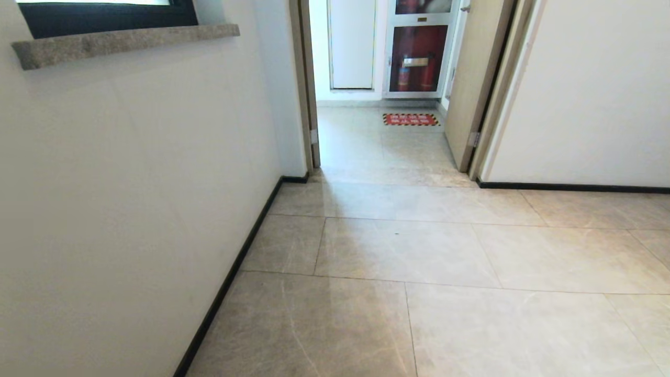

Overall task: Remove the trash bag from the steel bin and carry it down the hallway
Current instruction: Put the trash bag at the door

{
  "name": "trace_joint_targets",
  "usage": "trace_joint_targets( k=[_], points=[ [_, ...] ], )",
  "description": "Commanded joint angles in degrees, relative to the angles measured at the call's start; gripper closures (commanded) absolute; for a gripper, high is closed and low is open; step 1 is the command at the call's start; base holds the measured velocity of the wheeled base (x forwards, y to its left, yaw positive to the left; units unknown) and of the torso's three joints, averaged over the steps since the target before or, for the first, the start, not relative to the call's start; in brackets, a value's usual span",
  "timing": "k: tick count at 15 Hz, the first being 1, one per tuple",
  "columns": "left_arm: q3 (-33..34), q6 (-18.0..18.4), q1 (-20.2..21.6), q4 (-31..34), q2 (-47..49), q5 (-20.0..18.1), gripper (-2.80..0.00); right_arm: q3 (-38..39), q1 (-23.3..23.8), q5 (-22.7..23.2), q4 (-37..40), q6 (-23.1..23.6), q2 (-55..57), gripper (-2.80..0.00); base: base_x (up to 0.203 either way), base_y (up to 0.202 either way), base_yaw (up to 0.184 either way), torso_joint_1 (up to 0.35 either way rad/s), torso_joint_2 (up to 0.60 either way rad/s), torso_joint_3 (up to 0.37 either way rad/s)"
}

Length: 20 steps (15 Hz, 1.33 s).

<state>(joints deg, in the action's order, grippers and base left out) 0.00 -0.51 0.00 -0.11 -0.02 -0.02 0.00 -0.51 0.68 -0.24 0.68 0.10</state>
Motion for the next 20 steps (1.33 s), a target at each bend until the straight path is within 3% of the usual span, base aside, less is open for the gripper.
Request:
trace_joint_targets(
  k=[1, 17, 20],
  points=[
    [0.0, 0.0, 0.0, 0.0, 0.0, 0.0, 0.00, 0.0, 0.0, 0.0, 0.0, 0.0, 0.0, 0.00, 0.180, 0.000, -0.003, -0.005, 0.01, 0.005],
    [0.0, 0.2, 0.0, 0.0, 0.0, 0.0, 0.00, 0.0, 0.0, 0.0, 0.0, 0.0, 0.0, 0.00, 0.188, 0.000, 0.000, 0.002, 0.00, 0.001],
    [0.0, 0.2, 0.1, -0.1, 0.0, 0.0, 0.00, 0.0, 0.0, 0.0, 0.0, 0.0, 0.0, 0.00, 0.032, 0.000, 0.001, 0.004, 0.00, 0.001]
  ],
)
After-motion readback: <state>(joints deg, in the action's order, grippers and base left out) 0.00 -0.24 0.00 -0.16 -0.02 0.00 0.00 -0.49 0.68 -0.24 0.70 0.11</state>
